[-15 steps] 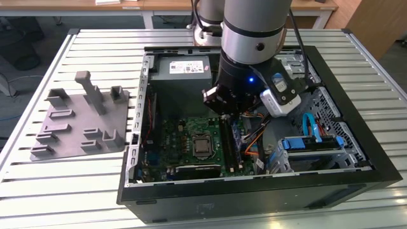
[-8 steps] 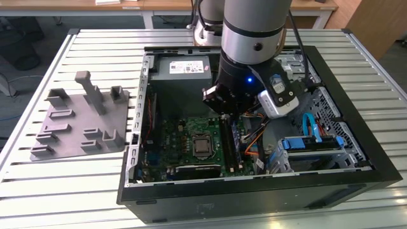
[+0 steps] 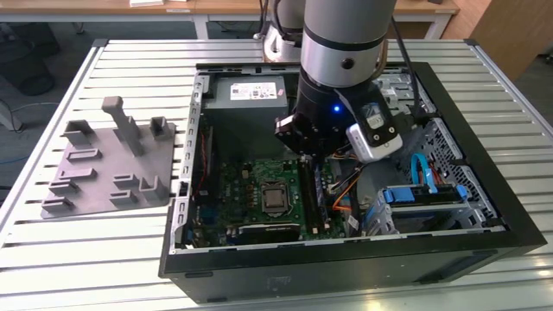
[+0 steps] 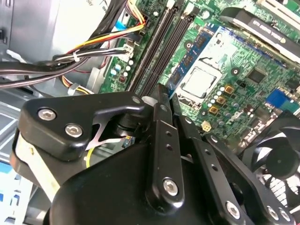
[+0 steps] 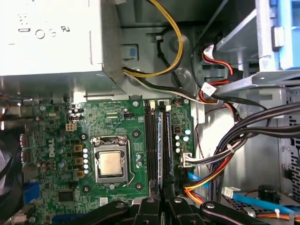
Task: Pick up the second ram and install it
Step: 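Insert the second ram into the second slot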
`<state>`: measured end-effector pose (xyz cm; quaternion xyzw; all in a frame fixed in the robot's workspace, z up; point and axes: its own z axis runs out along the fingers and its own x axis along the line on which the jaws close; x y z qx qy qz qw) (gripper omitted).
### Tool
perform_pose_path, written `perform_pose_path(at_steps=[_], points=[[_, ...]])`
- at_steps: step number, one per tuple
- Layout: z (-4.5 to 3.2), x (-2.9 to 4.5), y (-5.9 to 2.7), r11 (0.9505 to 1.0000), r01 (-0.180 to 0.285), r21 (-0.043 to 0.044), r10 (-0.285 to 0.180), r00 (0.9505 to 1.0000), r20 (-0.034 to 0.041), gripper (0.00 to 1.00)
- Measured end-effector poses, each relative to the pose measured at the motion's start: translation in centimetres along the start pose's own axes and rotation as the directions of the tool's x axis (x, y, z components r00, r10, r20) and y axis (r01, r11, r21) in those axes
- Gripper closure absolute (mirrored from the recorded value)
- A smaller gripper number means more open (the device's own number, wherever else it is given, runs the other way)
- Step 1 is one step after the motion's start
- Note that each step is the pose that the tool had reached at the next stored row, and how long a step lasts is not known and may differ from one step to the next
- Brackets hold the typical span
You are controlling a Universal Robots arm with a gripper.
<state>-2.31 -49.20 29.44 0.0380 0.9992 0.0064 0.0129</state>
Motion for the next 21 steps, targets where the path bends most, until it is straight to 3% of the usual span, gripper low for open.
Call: perform_pose_path(at_steps=[10,21], points=[[0.02,0.00,0.00,0.9960,-0.089,0.0023,0.089,0.9960,0.0014,0.86],[0.04,0.00,0.00,0.9830,-0.183,0.0053,0.183,0.9831,0.0031,0.86]])
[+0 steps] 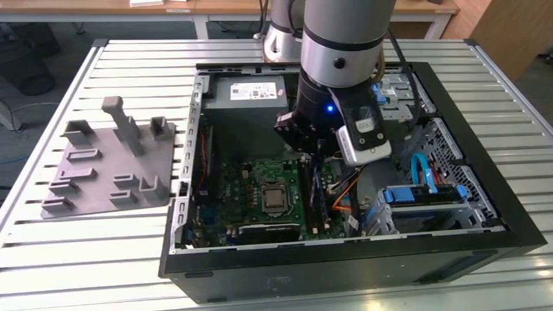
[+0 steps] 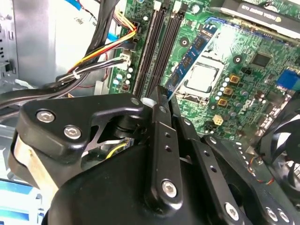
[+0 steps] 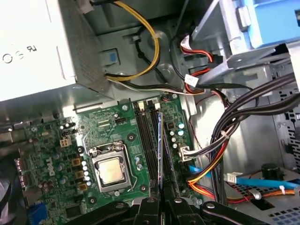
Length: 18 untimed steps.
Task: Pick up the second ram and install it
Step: 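Insert the second ram into the second slot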
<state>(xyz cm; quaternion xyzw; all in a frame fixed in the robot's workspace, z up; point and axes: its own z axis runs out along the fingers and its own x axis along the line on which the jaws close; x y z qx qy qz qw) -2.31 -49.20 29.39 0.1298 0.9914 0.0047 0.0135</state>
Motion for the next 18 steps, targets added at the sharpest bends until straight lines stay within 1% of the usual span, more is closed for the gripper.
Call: perform_pose_path(at_steps=[5,10,12,13,15,16,17,18], points=[[0.01,0.00,0.00,0.9988,-0.048,0.0014,0.048,0.9988,0.0006,0.86],[0.02,0.00,0.00,0.9957,-0.093,0.0026,0.093,0.9957,0.0013,0.86],[0.02,0.00,0.00,0.9951,-0.099,0.0028,0.099,0.9951,0.0014,0.86],[0.01,0.01,0.00,0.9952,-0.098,0.0008,0.098,0.9952,0.0007,0.86],[0.02,0.01,0.00,0.9957,-0.090,-0.0216,0.090,0.9959,-0.0076,0.86],[0.02,0.01,0.00,0.9960,-0.083,-0.0309,0.083,0.9965,-0.0110,0.86],[0.02,0.01,0.00,0.9971,-0.068,-0.0332,0.067,0.9977,-0.0120,0.86],[0.03,0.01,0.00,0.9982,-0.050,-0.0336,0.050,0.9987,-0.0123,0.86]])
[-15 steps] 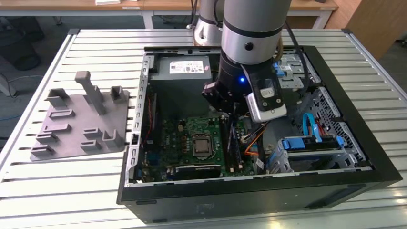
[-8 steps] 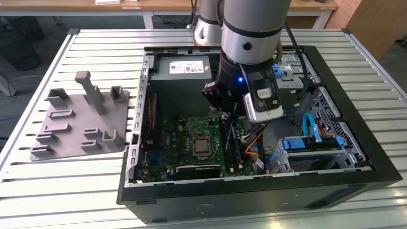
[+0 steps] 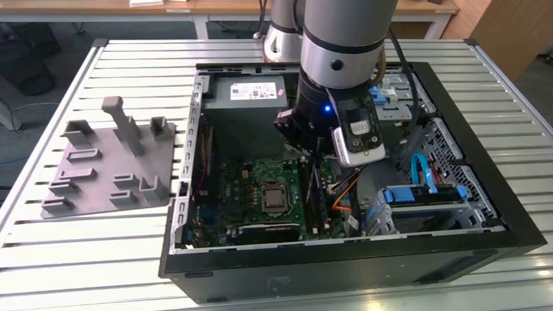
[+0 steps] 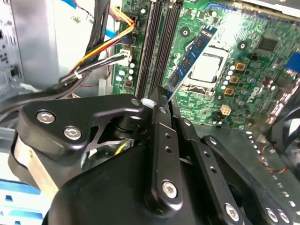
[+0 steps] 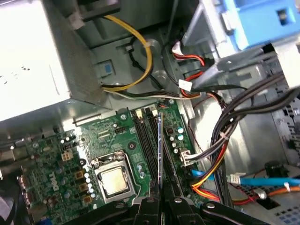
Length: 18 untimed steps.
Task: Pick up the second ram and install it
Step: 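Insert the second ram into the second slot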
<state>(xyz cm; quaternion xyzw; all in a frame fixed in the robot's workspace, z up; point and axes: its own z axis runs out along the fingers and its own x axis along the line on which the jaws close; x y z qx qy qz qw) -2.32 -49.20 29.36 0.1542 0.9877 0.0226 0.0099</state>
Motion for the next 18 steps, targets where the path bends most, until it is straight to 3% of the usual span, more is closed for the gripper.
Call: perform_pose_path(at_steps=[6,10,15,18], points=[[0.09,0.00,-0.01,0.9942,0.108,-0.0017,-0.108,0.9942,-0.0051,0.86],[0.17,0.00,-0.01,0.9838,0.179,-0.0031,-0.179,0.9837,-0.0084,0.86],[0.21,0.00,-0.01,0.9720,0.235,-0.0044,-0.235,0.9719,-0.0109,0.86],[0.23,0.00,-0.01,0.9602,0.279,-0.0055,-0.279,0.9601,-0.0128,0.86]])
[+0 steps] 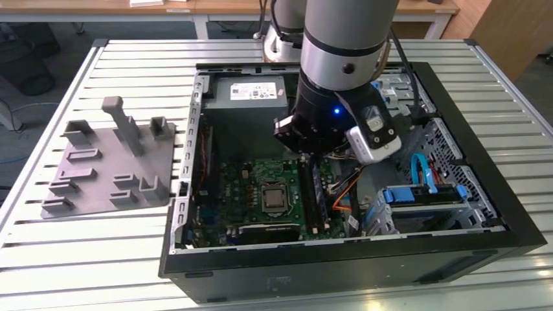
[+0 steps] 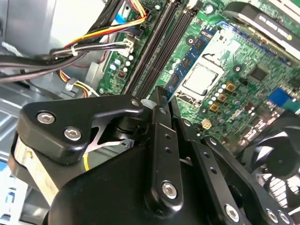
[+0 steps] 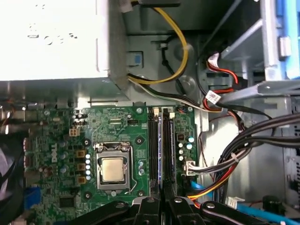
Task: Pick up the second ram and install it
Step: 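Insert the second ram into the second slot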
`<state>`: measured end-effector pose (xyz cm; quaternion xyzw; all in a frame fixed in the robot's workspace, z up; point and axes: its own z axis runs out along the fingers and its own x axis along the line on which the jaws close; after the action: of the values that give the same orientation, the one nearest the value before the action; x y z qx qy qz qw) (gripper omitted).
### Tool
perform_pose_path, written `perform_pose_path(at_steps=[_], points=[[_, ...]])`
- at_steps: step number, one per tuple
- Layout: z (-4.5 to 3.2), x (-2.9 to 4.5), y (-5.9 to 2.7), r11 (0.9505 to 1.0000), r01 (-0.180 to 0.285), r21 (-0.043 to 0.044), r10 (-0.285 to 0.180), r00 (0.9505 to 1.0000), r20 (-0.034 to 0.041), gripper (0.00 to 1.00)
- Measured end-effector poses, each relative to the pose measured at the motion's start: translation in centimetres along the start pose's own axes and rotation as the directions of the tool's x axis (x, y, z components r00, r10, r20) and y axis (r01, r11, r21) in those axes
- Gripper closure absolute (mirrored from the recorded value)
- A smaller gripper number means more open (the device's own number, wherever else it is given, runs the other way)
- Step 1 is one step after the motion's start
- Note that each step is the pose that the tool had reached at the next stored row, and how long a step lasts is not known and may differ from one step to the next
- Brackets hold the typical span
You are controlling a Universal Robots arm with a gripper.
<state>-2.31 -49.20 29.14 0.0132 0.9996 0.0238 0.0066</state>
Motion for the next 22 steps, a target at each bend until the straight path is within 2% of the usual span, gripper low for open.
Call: perform_pose_path(at_steps=[3,9,22], points=[[0.00,0.00,0.00,0.9995,0.032,-0.0003,-0.032,0.9995,-0.0014,0.86],[0.01,0.00,0.00,0.9995,0.033,-0.0004,-0.033,0.9995,-0.0016,0.86],[0.60,0.01,-0.03,0.9994,0.035,-0.0004,-0.035,0.9994,-0.0017,0.86]])
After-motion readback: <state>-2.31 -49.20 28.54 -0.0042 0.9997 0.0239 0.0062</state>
